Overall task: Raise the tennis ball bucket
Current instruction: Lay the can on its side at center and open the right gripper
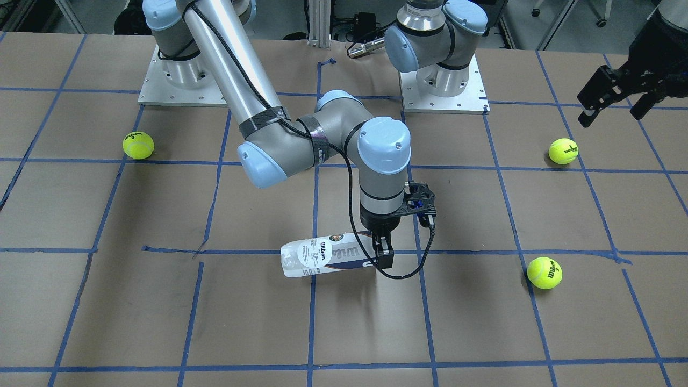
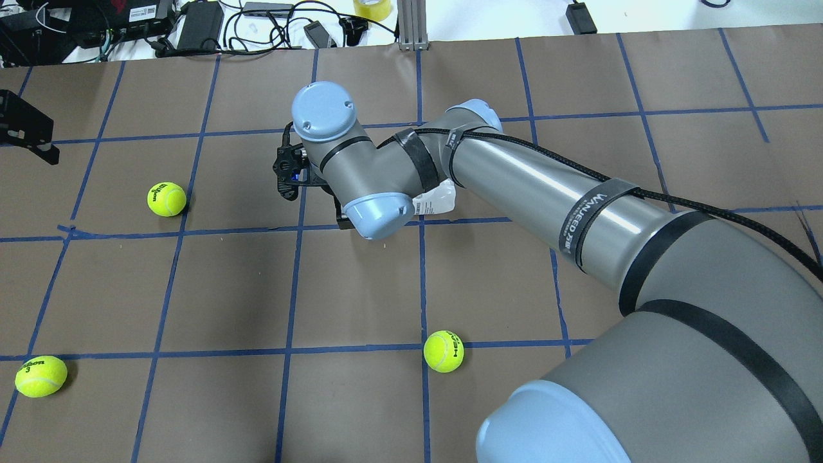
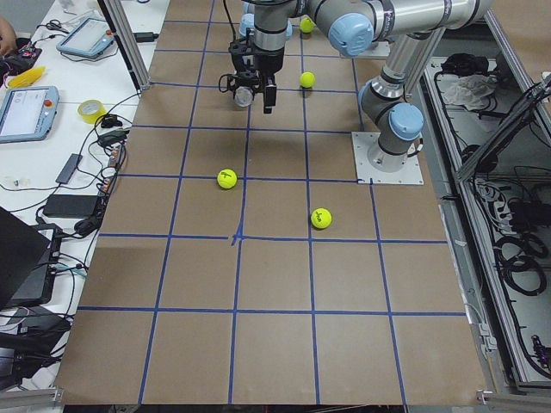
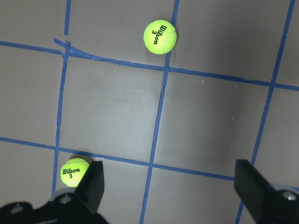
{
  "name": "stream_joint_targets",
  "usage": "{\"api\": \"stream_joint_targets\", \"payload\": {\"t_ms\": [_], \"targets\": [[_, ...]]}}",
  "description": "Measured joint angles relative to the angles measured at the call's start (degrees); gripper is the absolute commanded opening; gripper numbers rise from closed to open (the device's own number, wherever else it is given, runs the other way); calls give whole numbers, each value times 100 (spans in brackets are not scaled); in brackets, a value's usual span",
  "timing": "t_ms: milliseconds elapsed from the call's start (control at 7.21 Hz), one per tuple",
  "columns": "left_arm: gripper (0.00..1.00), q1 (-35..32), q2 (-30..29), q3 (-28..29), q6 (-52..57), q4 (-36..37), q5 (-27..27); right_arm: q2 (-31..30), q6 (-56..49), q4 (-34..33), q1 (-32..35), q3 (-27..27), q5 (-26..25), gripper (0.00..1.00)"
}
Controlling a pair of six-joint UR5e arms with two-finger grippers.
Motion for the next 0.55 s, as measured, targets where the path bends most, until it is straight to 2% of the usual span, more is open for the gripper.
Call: {"api": "stream_joint_targets", "payload": {"t_ms": [277, 554], "targets": [[100, 2, -1, 0, 0, -1, -1, 44, -14, -3, 4, -7, 61, 98], [100, -9, -14, 14, 0, 3, -61, -224, 76, 137, -141, -41, 434, 99]]}}
